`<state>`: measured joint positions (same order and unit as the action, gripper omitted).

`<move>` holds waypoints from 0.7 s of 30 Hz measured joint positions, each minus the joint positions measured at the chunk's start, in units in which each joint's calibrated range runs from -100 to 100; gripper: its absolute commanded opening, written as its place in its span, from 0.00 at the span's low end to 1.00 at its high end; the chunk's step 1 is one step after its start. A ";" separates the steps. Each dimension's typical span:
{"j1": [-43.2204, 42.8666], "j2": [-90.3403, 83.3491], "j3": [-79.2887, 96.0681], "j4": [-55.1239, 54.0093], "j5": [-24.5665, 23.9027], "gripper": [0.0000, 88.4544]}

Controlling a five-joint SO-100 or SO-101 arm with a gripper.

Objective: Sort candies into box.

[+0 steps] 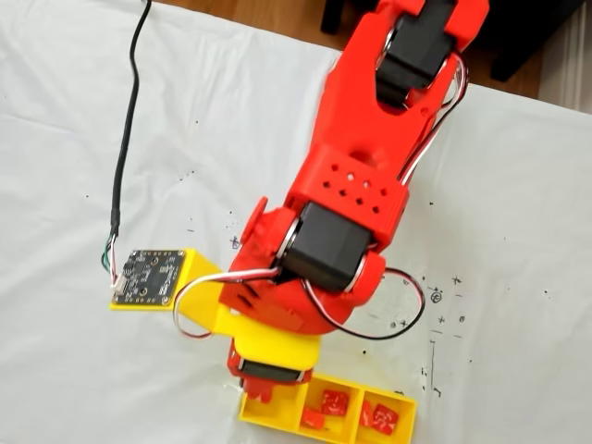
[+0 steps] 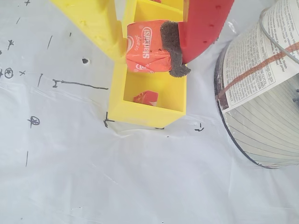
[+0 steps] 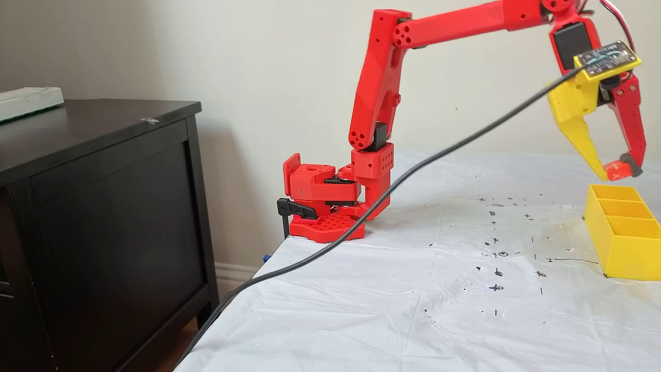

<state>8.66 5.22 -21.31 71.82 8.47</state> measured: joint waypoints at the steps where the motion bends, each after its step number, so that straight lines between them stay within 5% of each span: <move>1: 0.00 0.68 -0.53 0.00 0.00 0.00; 21: -2.44 17.06 -15.75 0.00 -0.63 0.00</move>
<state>6.22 22.27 -37.07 71.82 7.84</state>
